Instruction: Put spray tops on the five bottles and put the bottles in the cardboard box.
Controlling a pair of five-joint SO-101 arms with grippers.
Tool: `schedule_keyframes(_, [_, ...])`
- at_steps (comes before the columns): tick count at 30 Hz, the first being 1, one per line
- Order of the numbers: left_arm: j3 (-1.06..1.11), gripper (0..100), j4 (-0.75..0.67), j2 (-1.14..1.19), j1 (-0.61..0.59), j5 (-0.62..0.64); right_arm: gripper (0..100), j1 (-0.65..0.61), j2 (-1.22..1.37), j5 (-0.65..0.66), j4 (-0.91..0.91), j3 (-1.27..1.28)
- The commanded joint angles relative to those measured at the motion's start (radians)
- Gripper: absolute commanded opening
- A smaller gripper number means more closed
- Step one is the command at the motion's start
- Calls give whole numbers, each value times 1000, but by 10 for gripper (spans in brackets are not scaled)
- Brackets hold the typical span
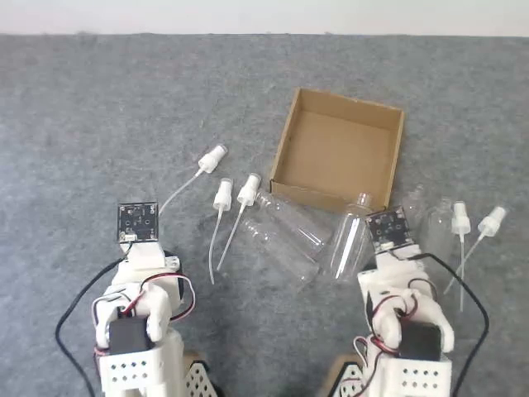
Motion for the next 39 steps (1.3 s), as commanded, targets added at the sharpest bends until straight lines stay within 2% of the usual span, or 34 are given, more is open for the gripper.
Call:
schedule_keyframes(1, [-5, 12, 5, -15, -2, -6, 28, 47, -12, 11, -102, -112])
schedule_keyframes(6, [-5, 12, 5, -15, -2, -6, 28, 116, -12, 3, -255, -175])
schedule_keyframes(13, [-5, 12, 5, -15, -2, -6, 28, 182, 47, -9, -263, -344])
schedule_keyframes(21, [-5, 12, 5, -15, -2, -6, 39, 242, 676, -48, -223, -663])
schedule_keyframes(27, [-5, 12, 5, -15, -2, -6, 194, 252, 1109, -49, -182, -824])
schedule_keyframes(33, [-5, 12, 5, -15, -2, -6, 202, 263, 1366, -103, -196, -905])
schedule_keyframes(39, [-5, 12, 5, -15, -2, -6, 202, 266, 1489, -114, -196, -956])
